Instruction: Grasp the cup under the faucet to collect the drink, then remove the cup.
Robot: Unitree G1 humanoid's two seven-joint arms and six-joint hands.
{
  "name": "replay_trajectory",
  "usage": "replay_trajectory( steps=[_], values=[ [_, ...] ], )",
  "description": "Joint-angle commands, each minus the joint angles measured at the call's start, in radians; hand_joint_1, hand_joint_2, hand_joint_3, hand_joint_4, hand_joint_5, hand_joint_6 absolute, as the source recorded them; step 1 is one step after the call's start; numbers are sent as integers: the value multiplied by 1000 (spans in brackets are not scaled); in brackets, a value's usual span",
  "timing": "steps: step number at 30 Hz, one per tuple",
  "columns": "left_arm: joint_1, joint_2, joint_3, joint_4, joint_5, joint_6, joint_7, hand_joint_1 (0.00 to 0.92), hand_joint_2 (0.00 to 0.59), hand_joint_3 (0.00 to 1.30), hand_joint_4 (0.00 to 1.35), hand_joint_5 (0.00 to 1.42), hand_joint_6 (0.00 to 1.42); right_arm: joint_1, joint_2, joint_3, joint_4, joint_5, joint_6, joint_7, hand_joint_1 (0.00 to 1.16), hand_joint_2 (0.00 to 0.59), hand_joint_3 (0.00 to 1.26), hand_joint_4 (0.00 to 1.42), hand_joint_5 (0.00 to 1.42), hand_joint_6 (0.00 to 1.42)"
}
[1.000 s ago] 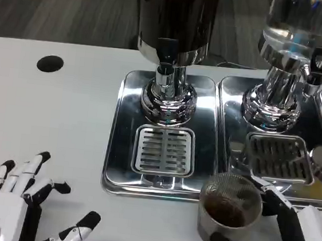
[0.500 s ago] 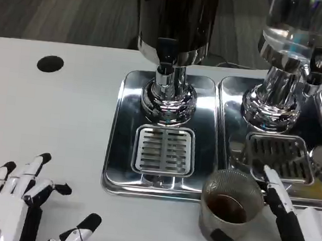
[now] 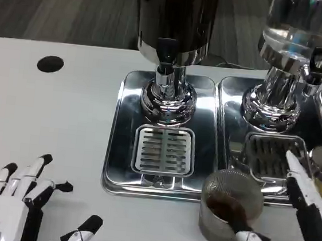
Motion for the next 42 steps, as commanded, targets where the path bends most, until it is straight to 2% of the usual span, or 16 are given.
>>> replay_trajectory(
  steps=[1,3,4,6,7,11,13,17,22,29,35,42],
  values=[
    [8,-5,12,-13,-14,-11,8,0,161,485,61,192,96,8,31,-53,-70,-63,26,-58,503,222,0,0,0,0],
    [10,-8,14,-13,-15,-11,8,0,164,483,61,192,96,4,45,-68,-88,-127,54,-89,518,237,0,0,0,0],
    [10,-9,13,-13,-15,-11,9,0,165,482,61,192,96,-4,51,-73,-95,-189,82,-116,491,258,0,0,0,0],
    [11,-12,12,-12,-15,-12,10,0,169,480,61,192,96,-21,59,-72,-97,-272,126,-153,387,316,0,0,0,0],
    [11,-13,11,-10,-14,-12,11,0,170,478,61,192,96,-35,62,-71,-84,-293,141,-167,354,363,0,0,0,0],
    [8,-15,7,-1,-4,-8,11,0,171,457,51,179,96,-98,63,-69,10,-376,220,-245,21,509,0,0,0,0],
    [2,-10,3,-4,17,4,4,0,172,429,40,167,96,-127,46,-59,62,-428,273,-264,1,542,4,0,0,0],
    [-9,-11,-12,6,51,27,0,0,178,281,1,145,81,-170,21,-30,187,-492,359,-302,0,555,34,0,0,0],
    [-4,-14,-36,1,97,63,0,0,182,202,0,118,71,-216,-9,9,314,-499,425,-338,0,582,80,0,0,0],
    [1,-22,-79,20,141,103,23,0,183,157,0,101,61,-240,-54,84,409,-501,427,-415,0,585,89,0,0,0],
    [6,-17,-91,27,142,110,44,0,183,165,0,100,53,-249,-71,120,433,-485,430,-450,0,586,93,0,0,0],
    [-3,-10,-91,37,125,99,47,0,183,185,0,100,47,-241,-83,134,419,-455,419,-470,0,586,94,0,0,0]
  ],
)
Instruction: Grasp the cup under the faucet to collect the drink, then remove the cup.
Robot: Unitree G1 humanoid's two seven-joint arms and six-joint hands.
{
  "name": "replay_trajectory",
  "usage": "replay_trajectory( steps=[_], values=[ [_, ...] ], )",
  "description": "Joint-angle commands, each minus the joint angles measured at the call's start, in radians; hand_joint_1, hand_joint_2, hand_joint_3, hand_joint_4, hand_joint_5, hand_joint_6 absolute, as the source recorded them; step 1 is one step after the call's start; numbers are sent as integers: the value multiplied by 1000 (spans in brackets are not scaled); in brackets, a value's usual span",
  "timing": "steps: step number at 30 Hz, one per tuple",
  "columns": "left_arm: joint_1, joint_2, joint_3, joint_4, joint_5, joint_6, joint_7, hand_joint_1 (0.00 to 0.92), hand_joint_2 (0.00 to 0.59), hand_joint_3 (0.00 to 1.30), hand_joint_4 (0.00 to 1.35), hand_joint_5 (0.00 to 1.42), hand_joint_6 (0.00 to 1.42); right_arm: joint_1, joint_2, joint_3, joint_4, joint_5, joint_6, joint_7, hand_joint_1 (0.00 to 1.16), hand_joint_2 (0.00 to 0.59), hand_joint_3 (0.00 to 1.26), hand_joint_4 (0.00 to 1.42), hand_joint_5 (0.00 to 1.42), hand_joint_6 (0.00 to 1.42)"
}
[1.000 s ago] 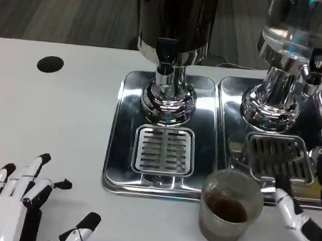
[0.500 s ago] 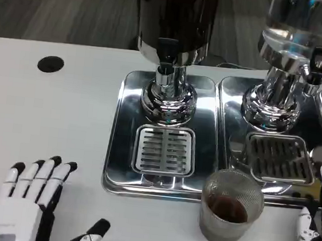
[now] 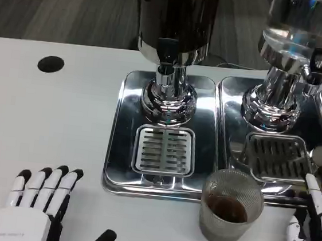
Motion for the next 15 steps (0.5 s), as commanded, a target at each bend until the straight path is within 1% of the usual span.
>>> replay_trajectory(
  steps=[1,6,15],
  values=[
    [-3,12,-3,14,-7,-9,16,0,183,187,0,100,46,4,-16,11,-17,22,-13,-31,0,586,94,0,0,0],
    [-6,8,-10,10,-1,-2,9,0,181,192,0,100,45,17,-9,19,-37,29,2,-56,0,586,94,0,0,0],
    [-5,7,-11,1,-2,-1,8,0,174,210,0,100,45,29,-17,21,-43,48,-3,-61,0,586,94,0,0,0]
  ],
)
